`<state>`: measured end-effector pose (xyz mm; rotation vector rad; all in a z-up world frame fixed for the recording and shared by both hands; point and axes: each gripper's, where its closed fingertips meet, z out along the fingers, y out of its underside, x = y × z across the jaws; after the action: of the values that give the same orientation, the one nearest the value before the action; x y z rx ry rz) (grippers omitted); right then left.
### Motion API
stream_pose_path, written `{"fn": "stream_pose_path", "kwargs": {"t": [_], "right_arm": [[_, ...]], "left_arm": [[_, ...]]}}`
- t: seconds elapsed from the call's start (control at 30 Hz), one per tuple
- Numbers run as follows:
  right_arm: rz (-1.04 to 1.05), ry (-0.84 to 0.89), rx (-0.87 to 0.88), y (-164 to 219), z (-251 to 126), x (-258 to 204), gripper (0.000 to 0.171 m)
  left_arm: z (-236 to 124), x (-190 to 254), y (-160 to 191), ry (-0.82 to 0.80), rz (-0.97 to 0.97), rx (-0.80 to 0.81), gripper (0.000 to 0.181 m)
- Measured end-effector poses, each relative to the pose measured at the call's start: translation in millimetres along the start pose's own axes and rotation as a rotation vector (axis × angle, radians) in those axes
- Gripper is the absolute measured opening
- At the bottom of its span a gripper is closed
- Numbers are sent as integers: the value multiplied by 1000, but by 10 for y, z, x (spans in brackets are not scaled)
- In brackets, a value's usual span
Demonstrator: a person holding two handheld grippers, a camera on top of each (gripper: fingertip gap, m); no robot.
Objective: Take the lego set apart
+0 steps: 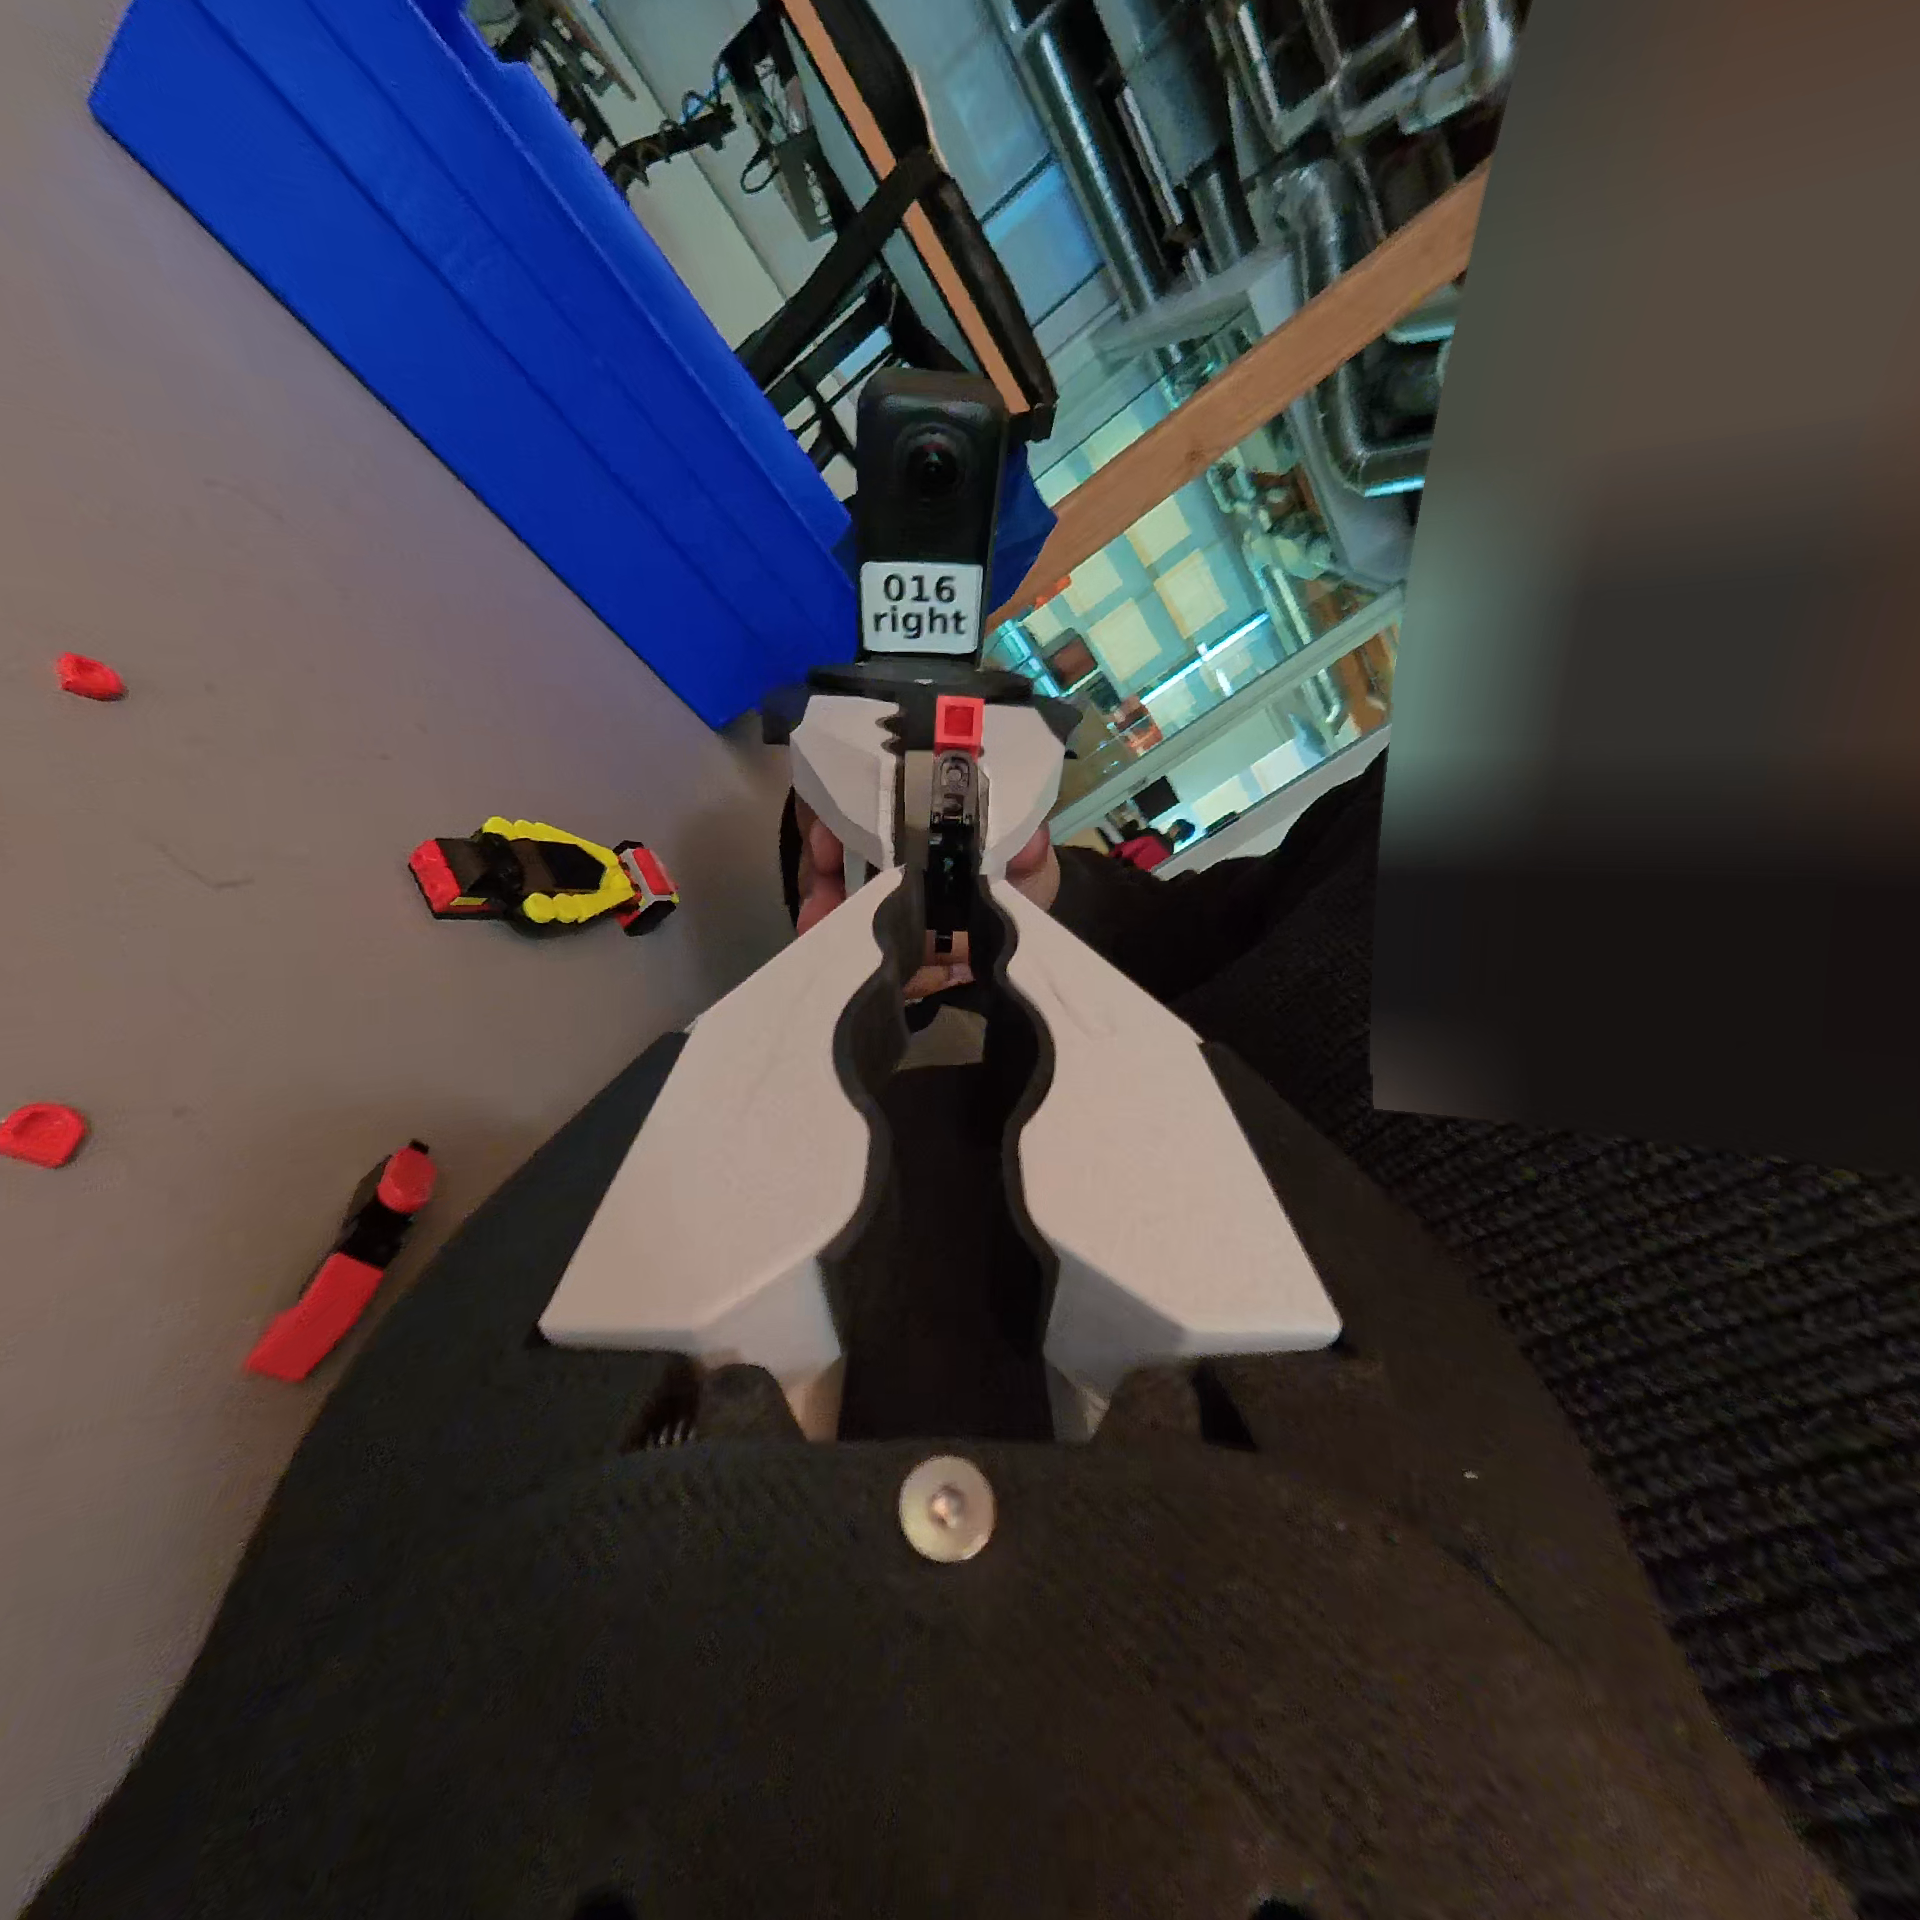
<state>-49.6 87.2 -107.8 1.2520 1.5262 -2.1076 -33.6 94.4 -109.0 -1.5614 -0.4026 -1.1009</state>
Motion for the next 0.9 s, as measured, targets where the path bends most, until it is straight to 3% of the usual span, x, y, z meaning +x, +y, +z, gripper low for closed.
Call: {"fn": "stream_pose_path", "kwargs": {"t": [0.33, 0.63, 0.9], "right_arm": [[-53, 10, -53, 19, 18, -48, 7], [21, -33, 54, -155, -17, -110, 7], [38, -13, 42, -132, -42, -60, 6]], "left_arm": [[38, 19, 32, -21, 43, -18, 6], [64, 107, -147, -22, -28, 168, 6], [32, 56, -170, -20, -87, 205, 5]]}}
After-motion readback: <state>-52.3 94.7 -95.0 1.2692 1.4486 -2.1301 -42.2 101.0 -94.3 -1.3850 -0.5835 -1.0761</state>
